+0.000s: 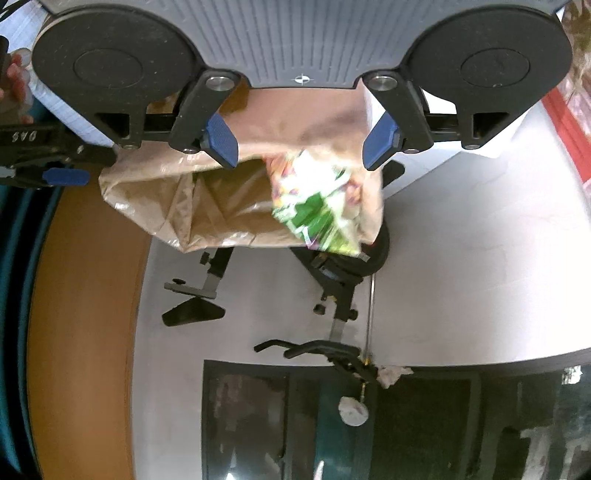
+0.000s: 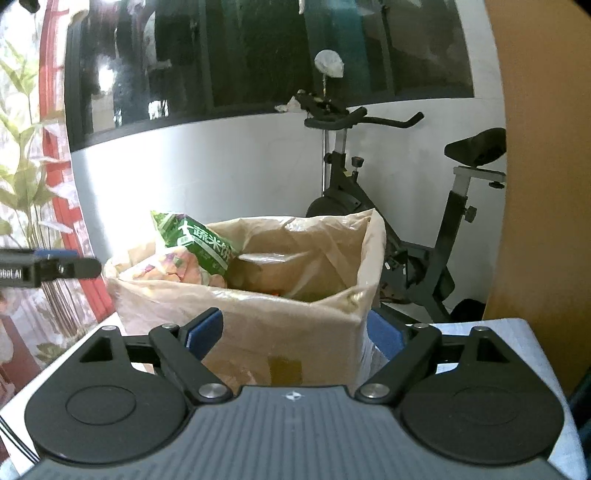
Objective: Organize snacks
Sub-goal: 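Lower the right tool onto the yellow chip bag and close while the left tool moves to the snacks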
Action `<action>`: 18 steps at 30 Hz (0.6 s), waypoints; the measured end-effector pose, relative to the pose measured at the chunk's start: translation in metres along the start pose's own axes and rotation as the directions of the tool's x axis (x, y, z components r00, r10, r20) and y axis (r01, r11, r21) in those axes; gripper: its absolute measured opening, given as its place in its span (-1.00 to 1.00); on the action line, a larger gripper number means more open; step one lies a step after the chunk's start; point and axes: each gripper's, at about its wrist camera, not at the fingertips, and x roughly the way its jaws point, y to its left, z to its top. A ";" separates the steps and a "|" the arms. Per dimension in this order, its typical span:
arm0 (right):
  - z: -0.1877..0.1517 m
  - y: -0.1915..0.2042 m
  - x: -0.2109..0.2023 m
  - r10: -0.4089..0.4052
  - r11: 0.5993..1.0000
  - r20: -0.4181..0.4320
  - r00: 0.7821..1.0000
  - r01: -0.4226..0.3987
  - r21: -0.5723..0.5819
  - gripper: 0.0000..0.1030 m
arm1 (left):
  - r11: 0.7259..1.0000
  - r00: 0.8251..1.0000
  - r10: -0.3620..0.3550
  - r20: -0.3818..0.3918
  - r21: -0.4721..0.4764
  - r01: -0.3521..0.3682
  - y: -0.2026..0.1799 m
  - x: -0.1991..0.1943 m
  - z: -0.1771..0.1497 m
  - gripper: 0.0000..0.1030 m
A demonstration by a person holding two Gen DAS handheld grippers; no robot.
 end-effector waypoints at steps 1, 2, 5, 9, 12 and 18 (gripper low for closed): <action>-0.003 0.001 -0.002 -0.001 1.000 0.004 1.000 0.001 0.007 0.70 | 1.000 1.000 0.002 -0.008 -0.008 -0.002 0.002 -0.001 -0.004 0.49; -0.005 0.001 -0.003 -0.004 1.000 0.007 1.000 0.004 0.013 0.70 | 1.000 1.000 0.005 -0.015 -0.017 -0.005 0.005 -0.002 -0.009 0.49; -0.014 0.003 -0.006 -0.012 1.000 0.010 1.000 0.011 0.025 0.70 | 0.999 1.000 0.014 -0.023 -0.037 -0.015 0.009 -0.007 -0.019 0.49; -0.024 0.003 -0.007 -0.019 0.999 -0.003 1.000 0.019 0.048 0.70 | 0.997 0.999 0.019 -0.034 -0.072 -0.021 0.014 -0.010 -0.029 0.49; -0.033 0.002 -0.007 -0.019 0.997 -0.015 1.000 0.020 0.073 0.70 | 0.996 0.999 0.028 -0.039 -0.082 -0.031 0.015 -0.011 -0.037 0.49; -0.051 0.002 -0.009 -0.018 0.998 -0.035 0.999 0.020 0.059 0.70 | 0.994 0.997 0.040 -0.068 -0.098 -0.047 0.013 -0.013 -0.056 0.49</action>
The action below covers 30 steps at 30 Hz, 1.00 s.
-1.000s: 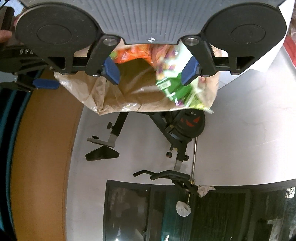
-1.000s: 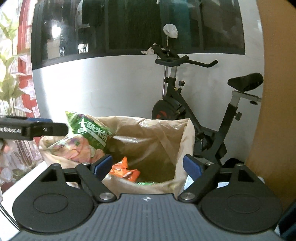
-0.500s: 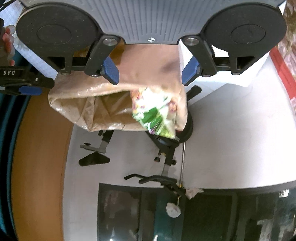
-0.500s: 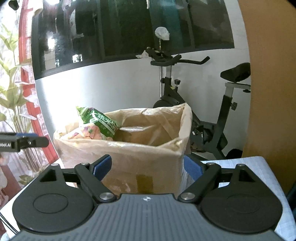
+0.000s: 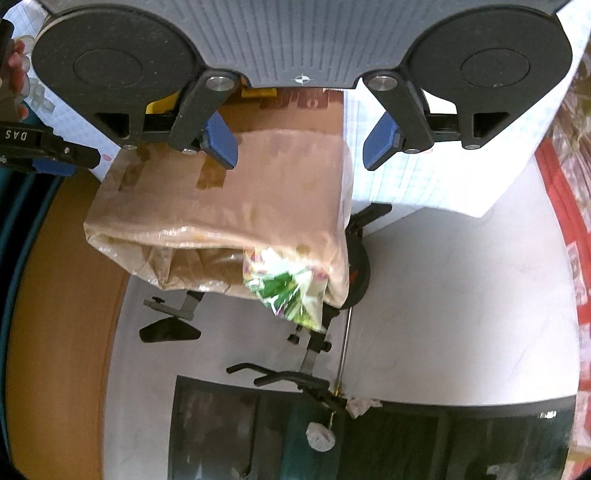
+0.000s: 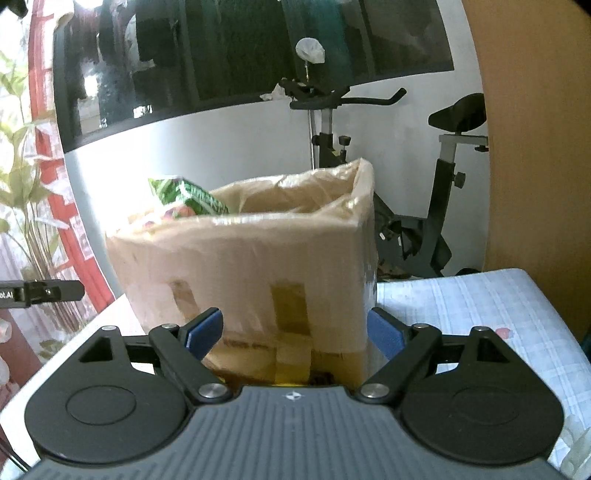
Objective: Organize snacks
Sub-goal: 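Lower the right tool onto the yellow chip bag and close while the left tool moves to the snacks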
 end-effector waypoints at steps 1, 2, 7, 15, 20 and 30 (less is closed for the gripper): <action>-0.004 -0.001 0.000 -0.002 1.000 -0.005 1.000 0.002 -0.006 0.70 | 1.000 1.000 0.002 -0.005 -0.006 -0.002 0.000 0.000 -0.003 0.49; -0.008 -0.002 0.000 -0.004 1.000 -0.011 1.000 0.004 -0.011 0.70 | 1.000 1.000 0.006 -0.011 -0.014 -0.006 0.001 0.000 -0.007 0.49; -0.024 -0.007 0.002 -0.003 1.000 -0.048 0.999 0.003 0.003 0.70 | 0.999 0.999 0.032 -0.040 -0.037 -0.033 0.004 -0.001 -0.024 0.49; -0.046 0.004 0.014 0.025 0.999 -0.123 0.992 -0.031 -0.042 0.73 | 0.997 0.996 0.047 -0.082 -0.062 -0.052 0.010 0.000 -0.040 0.49; -0.054 0.029 0.022 0.010 0.977 -0.157 0.988 -0.043 -0.210 0.93 | 0.995 0.994 0.054 -0.096 -0.073 -0.061 0.015 -0.002 -0.044 0.49; -0.078 0.051 0.039 -0.039 0.896 -0.174 0.984 -0.042 -0.442 0.98 | 0.997 0.992 0.024 -0.123 -0.064 -0.032 0.002 0.008 -0.053 0.49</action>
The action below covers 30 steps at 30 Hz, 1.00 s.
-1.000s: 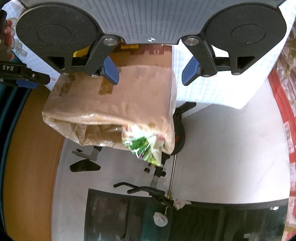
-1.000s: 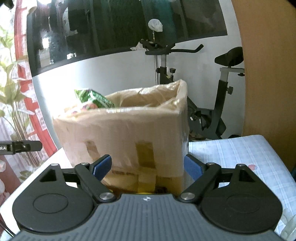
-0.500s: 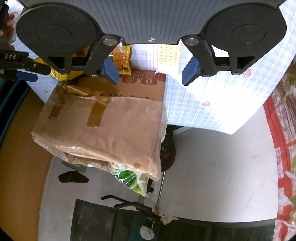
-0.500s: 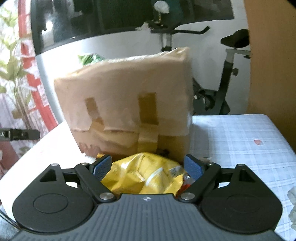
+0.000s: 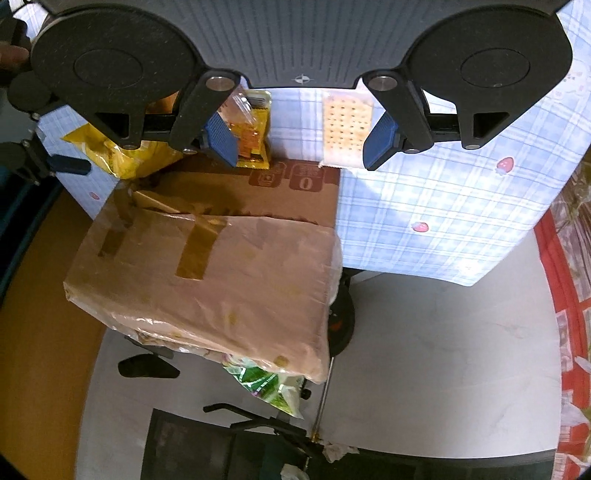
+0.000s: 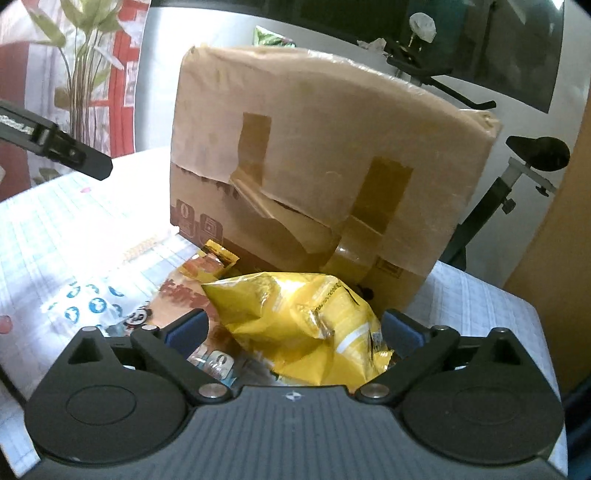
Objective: Organize snacks
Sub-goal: 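Lower the right tool onto the yellow chip bag and close while the left tool moves to the snacks, then grasp the blue-white printed packet with the left tool while the right tool holds the yellow bag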
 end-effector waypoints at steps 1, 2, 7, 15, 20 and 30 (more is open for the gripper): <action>0.002 0.001 0.004 0.001 1.000 -0.006 1.000 -0.001 -0.014 0.98 | 1.000 1.000 -0.003 -0.001 0.003 0.003 -0.001 0.000 -0.001 0.49; 0.003 0.001 0.009 0.001 1.000 -0.010 1.000 -0.002 -0.031 0.98 | 1.000 1.000 -0.005 -0.001 0.006 0.005 -0.002 0.000 -0.001 0.49; 0.008 -0.001 0.032 -0.009 0.997 -0.044 0.999 0.005 -0.083 0.98 | 1.000 1.000 -0.011 -0.009 0.002 0.011 -0.002 0.002 -0.003 0.49; 0.006 -0.019 0.026 0.013 0.998 -0.035 0.999 -0.010 0.061 0.70 | 0.999 0.998 -0.031 -0.054 -0.013 0.030 0.004 0.006 -0.014 0.49; 0.004 -0.023 -0.001 0.035 0.986 0.022 0.999 -0.038 0.161 0.66 | 0.998 0.993 -0.070 -0.097 -0.014 0.069 0.006 0.009 -0.022 0.49; -0.003 -0.028 -0.038 0.046 0.956 0.090 0.995 -0.070 0.284 0.66 | 0.996 0.986 -0.076 -0.150 -0.055 0.069 0.011 0.010 -0.037 0.49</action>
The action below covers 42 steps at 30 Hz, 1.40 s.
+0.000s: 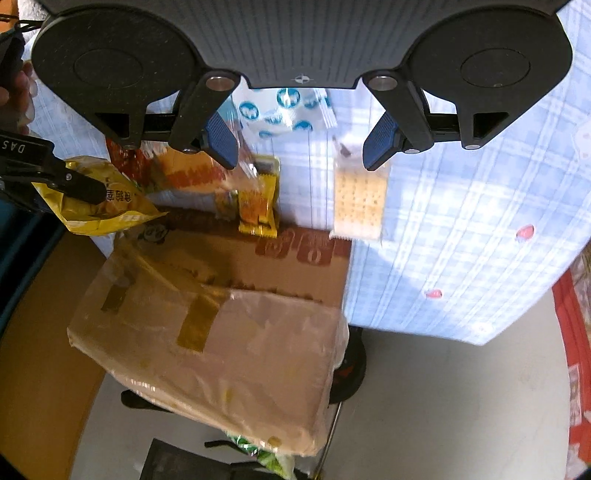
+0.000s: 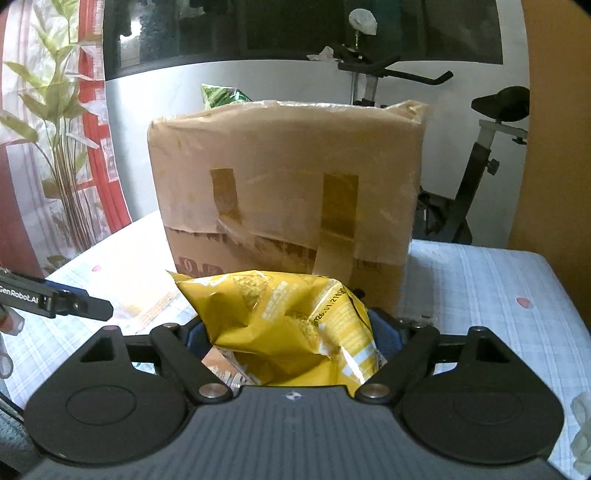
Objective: Organize snacks
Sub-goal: 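Grasp the blue-white printed packet with the left tool while the right tool holds the yellow bag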
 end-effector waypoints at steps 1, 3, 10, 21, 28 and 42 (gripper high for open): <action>-0.002 0.001 -0.001 -0.001 1.000 -0.005 1.000 0.001 0.002 0.66 | 1.000 1.000 -0.002 -0.008 0.001 0.002 -0.001 0.001 -0.002 0.49; -0.007 0.003 -0.002 -0.007 1.000 -0.016 1.000 0.006 -0.004 0.66 | 1.000 1.000 -0.004 -0.027 0.014 0.005 -0.005 0.004 -0.007 0.48; -0.013 0.007 -0.008 0.004 1.000 -0.026 1.000 -0.005 -0.006 0.66 | 0.990 0.998 -0.037 -0.058 0.134 0.044 -0.018 0.019 -0.010 0.48; -0.014 0.010 -0.013 -0.005 1.000 -0.028 1.000 0.005 -0.012 0.66 | 0.961 0.985 -0.147 -0.090 0.224 0.164 -0.018 0.032 -0.007 0.49; -0.014 0.010 -0.010 0.001 1.000 -0.034 0.999 -0.001 -0.002 0.66 | 0.924 0.991 -0.079 -0.105 0.366 0.113 -0.019 0.030 -0.025 0.49; -0.017 0.013 -0.012 0.007 1.000 -0.038 0.999 -0.007 -0.001 0.66 | 0.916 0.995 -0.049 -0.083 0.394 0.078 -0.026 0.054 -0.020 0.51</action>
